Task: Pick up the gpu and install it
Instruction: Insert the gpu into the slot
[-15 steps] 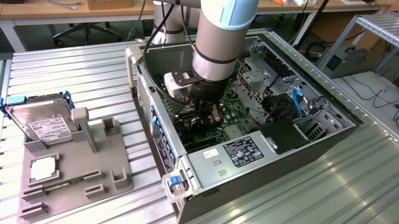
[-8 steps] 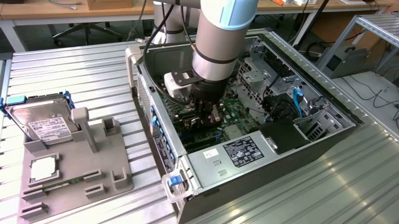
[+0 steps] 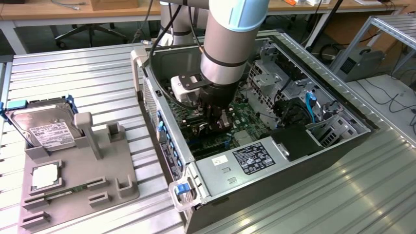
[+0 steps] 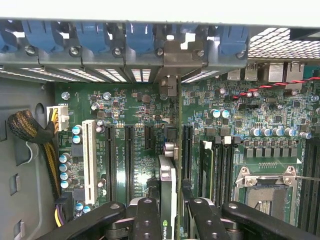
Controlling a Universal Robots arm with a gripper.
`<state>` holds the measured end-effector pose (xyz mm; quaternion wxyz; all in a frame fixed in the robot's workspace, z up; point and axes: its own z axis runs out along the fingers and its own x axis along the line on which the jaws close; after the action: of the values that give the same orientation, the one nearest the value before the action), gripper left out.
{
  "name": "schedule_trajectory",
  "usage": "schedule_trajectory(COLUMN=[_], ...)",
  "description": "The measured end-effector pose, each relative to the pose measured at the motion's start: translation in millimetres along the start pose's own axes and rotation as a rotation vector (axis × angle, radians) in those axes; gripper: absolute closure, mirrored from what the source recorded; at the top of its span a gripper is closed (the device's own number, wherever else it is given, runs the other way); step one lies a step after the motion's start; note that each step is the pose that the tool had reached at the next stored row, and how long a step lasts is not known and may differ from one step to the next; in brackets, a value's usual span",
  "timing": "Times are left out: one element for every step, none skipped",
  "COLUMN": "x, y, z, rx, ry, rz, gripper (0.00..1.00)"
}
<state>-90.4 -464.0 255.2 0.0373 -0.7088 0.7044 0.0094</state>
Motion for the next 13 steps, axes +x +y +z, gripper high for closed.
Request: schedule_trajectory(x=[0.0, 0.0, 0.0, 0.0, 0.0, 0.0, -0.3, -0.1, 0.0, 0.0, 0.0, 0.0, 0.0], y=[0.0, 0.0, 0.0, 0.0, 0.0, 0.0, 0.2, 0.1, 0.0, 0.0, 0.0, 0.0, 0.0], z=[0.0, 0.0, 0.0, 0.0, 0.1, 0.0, 1.1, 0.4, 0.1, 0.1, 0.1, 0.1, 0.1], rx=[0.0000, 0.0000, 0.0000, 0.0000, 0.0001, 0.0000, 0.0008, 0.0004, 0.0001, 0.0001, 0.0001, 0.0000, 0.0000], ry=[0.0000, -0.0001, -0.0001, -0.0001, -0.0002, -0.0001, -0.0029, -0.0008, -0.0002, -0.0002, -0.0003, -0.0001, -0.0002], rz=[0.000, 0.000, 0.000, 0.000, 0.000, 0.000, 0.001, 0.000, 0.000, 0.000, 0.000, 0.000, 0.000], gripper=[0.73, 0.73, 0.73, 0.73, 0.73, 0.73, 0.73, 0.67, 0.67, 0.60, 0.54, 0.48, 0.42])
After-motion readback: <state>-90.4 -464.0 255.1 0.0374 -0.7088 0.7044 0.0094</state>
